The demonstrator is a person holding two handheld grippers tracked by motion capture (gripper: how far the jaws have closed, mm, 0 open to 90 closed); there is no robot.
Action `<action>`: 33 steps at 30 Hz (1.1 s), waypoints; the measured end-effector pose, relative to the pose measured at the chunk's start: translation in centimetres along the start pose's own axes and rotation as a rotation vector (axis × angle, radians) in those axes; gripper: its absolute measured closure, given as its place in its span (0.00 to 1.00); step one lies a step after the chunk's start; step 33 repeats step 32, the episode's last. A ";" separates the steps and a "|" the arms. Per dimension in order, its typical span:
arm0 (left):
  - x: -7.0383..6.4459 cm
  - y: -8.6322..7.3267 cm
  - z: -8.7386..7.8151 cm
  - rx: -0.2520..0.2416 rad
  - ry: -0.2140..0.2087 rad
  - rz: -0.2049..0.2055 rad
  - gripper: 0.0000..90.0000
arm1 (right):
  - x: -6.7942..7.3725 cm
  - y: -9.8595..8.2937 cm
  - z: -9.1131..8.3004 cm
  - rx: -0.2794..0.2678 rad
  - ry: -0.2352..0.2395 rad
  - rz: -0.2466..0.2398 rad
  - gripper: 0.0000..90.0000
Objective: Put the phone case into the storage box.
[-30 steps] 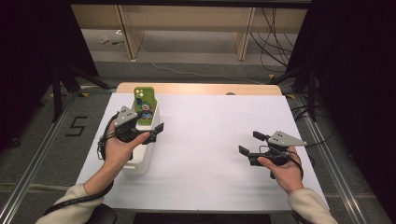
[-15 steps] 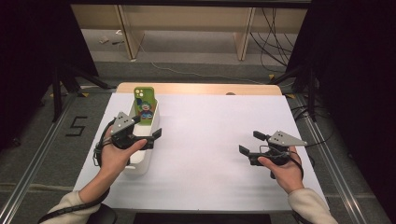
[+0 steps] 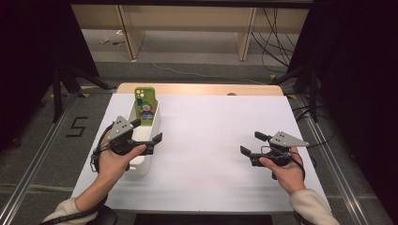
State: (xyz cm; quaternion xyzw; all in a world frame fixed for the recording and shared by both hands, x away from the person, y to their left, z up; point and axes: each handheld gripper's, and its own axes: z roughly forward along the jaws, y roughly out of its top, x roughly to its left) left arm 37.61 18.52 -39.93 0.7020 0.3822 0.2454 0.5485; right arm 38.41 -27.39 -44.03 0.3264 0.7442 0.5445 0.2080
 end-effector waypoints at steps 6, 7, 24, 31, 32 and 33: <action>-0.3 -0.5 -0.5 0.008 -0.017 0.001 0.04 | 0.0 0.0 0.0 0.004 0.001 -0.002 0.18; -0.3 -0.6 -0.5 0.007 -0.017 0.002 0.04 | 0.0 0.0 0.0 0.003 0.002 -0.002 0.18; -0.8 -1.3 -1.0 0.014 -0.039 0.025 0.05 | 0.0 0.0 0.0 0.004 0.002 -0.004 0.18; -0.9 -1.3 -0.9 0.010 -0.049 0.030 0.05 | 0.0 0.0 -0.1 0.002 0.003 -0.004 0.18; -0.9 -1.3 -0.9 0.011 -0.050 0.030 0.05 | 0.0 0.0 -0.1 0.000 0.002 -0.005 0.18; -0.9 -1.3 -0.9 0.011 -0.050 0.030 0.05 | 0.0 0.0 -0.1 0.000 0.002 -0.005 0.18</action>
